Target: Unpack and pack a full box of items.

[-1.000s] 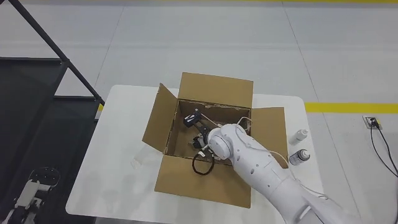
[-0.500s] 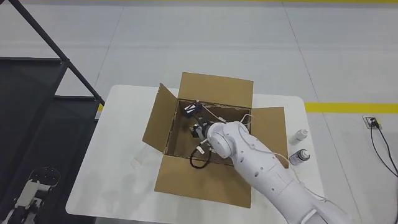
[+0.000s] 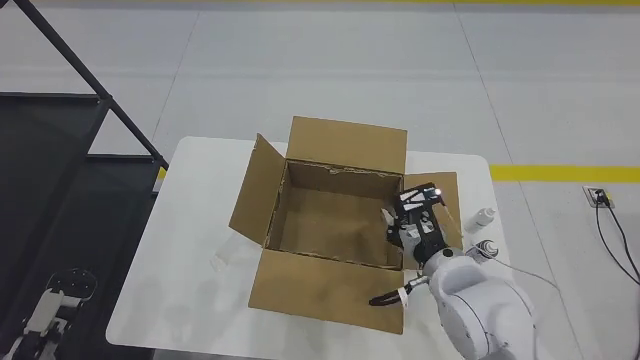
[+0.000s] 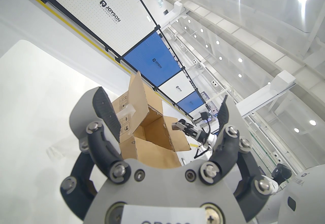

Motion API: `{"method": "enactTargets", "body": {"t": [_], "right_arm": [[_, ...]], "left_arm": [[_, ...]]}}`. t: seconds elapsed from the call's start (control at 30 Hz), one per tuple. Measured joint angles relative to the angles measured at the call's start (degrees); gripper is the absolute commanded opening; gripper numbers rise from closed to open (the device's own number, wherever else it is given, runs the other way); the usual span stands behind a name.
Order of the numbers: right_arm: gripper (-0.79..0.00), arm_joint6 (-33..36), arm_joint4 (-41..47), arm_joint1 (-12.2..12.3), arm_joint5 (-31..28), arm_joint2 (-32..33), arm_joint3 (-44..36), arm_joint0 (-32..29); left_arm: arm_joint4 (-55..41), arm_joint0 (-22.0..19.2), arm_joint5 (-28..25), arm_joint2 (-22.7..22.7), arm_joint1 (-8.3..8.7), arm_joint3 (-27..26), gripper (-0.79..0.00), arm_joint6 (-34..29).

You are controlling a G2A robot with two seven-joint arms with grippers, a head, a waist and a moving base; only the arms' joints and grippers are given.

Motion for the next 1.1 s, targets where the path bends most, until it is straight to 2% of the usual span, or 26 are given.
{"method": "enactTargets", "body": {"t": [0.17,0.27,0.37,0.53,0.7,0.97,1.1], "right_arm": [[-0.785,-5.6,4.8,0.8,0.8,13.5,-8.0,-16.0],[-0.785,-9.4,10.2,0.8,-1.2,19.9,-7.4,-22.9],[-0.785,-11.3,15.0,0.9,-3.9,24.0,-3.9,-26.2],[-0.785,-8.1,17.2,1.4,-7.1,25.2,4.2,-23.2],[-0.785,-5.6,15.4,1.8,-8.2,24.0,13.0,-17.9],[-0.785,0.9,11.2,2.2,-4.8,21.7,21.0,-11.3],[-0.785,1.9,9.9,2.4,-4.2,20.7,23.6,-9.3]], "left_arm": [[0.0,0.0,0.0,0.0,0.00,0.0,0.000,0.0],[0.0,0.0,0.0,0.0,0.00,0.0,0.000,0.0],[0.0,0.0,0.0,0.0,0.00,0.0,0.000,0.0],[0.0,0.0,0.0,0.0,0.00,0.0,0.000,0.0],[0.0,0.0,0.0,0.0,0.00,0.0,0.000,0.0],[0.0,0.0,0.0,0.0,0.00,0.0,0.000,0.0],[0.0,0.0,0.0,0.0,0.00,0.0,0.000,0.0]]}}
